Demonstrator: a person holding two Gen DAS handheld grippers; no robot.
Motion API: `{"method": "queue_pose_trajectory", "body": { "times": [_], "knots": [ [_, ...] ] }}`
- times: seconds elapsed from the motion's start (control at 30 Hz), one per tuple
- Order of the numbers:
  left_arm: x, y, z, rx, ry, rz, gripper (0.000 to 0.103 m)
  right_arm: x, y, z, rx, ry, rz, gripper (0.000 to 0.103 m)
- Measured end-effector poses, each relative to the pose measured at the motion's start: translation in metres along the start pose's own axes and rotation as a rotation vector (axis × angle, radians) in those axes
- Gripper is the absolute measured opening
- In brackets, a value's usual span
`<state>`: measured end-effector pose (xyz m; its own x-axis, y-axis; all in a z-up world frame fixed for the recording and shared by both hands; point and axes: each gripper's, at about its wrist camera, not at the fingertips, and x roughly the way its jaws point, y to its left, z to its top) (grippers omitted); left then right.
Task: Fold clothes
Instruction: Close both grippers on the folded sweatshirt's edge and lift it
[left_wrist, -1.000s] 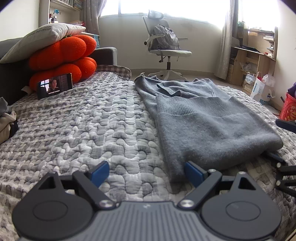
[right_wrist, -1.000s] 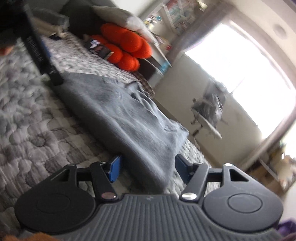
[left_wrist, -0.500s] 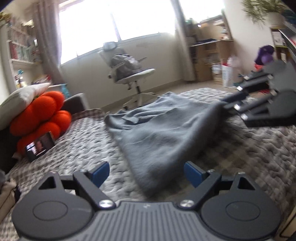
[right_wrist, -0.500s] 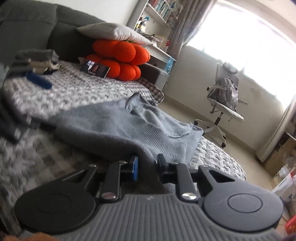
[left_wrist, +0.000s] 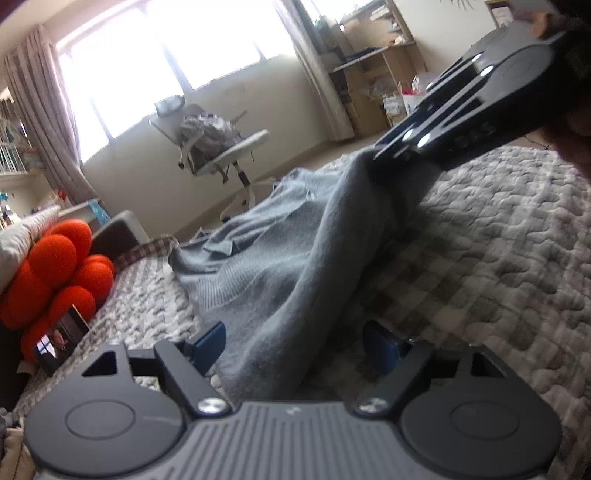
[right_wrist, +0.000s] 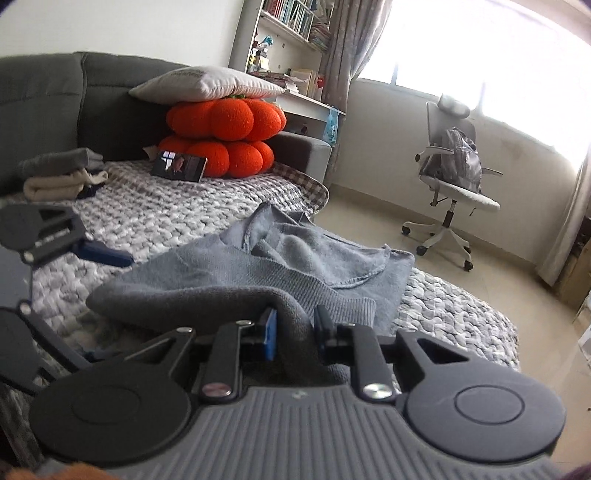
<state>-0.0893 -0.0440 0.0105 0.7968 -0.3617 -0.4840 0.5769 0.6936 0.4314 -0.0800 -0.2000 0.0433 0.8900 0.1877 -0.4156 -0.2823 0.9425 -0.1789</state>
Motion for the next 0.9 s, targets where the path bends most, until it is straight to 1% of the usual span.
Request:
{"method": "queue_pose_trajectory", "body": {
  "times": [0.07,0.1,0.13,0.2,0.23,0.33,0.4,0.5,0.6,0.67,0.77,0.87,0.9],
  "knots": [
    [0.004,0.010,0.001,-0.045,0.017,-0.030,0.065,-0.001,0.000,-0.002,-0.007,-0.004,0.001,0.021],
    [0.005,0.015,0.001,-0.076,0.026,-0.052,0.051,-0.001,0.001,-0.003,-0.013,-0.009,0.000,0.021],
    [0.007,0.020,0.001,-0.108,0.035,-0.067,0.040,-0.002,0.001,-0.004,-0.020,-0.014,0.000,0.021],
    [0.010,0.030,0.001,-0.175,0.049,-0.077,0.031,-0.003,0.002,-0.008,-0.034,-0.018,-0.008,0.021],
    [0.011,0.035,0.001,-0.205,0.051,-0.082,0.030,-0.004,0.002,-0.011,-0.041,-0.022,-0.013,0.022],
    [0.012,0.045,0.001,-0.280,0.054,-0.102,0.028,-0.005,0.008,-0.020,-0.105,-0.022,-0.042,0.036],
    [0.012,0.047,0.001,-0.295,0.054,-0.100,0.027,-0.005,0.014,-0.027,-0.162,-0.019,-0.041,0.037],
    [0.014,0.046,0.001,-0.304,0.052,-0.098,0.025,-0.006,0.018,-0.035,-0.235,-0.009,-0.044,0.045],
    [0.016,0.047,0.002,-0.308,0.050,-0.098,0.024,-0.007,0.021,-0.044,-0.308,-0.001,-0.053,0.046],
    [0.016,0.047,0.002,-0.308,0.050,-0.095,0.024,-0.008,0.024,-0.050,-0.357,-0.011,-0.050,0.046],
    [0.016,0.047,0.001,-0.304,0.051,-0.092,0.024,-0.009,0.023,-0.057,-0.390,-0.010,-0.060,0.041],
    [0.014,0.046,0.001,-0.298,0.050,-0.085,0.022,-0.007,0.020,-0.063,-0.399,-0.001,-0.066,0.030],
    [0.014,0.046,0.000,-0.298,0.049,-0.083,0.019,-0.006,0.018,-0.064,-0.396,0.004,-0.058,0.021]
  ]
}}
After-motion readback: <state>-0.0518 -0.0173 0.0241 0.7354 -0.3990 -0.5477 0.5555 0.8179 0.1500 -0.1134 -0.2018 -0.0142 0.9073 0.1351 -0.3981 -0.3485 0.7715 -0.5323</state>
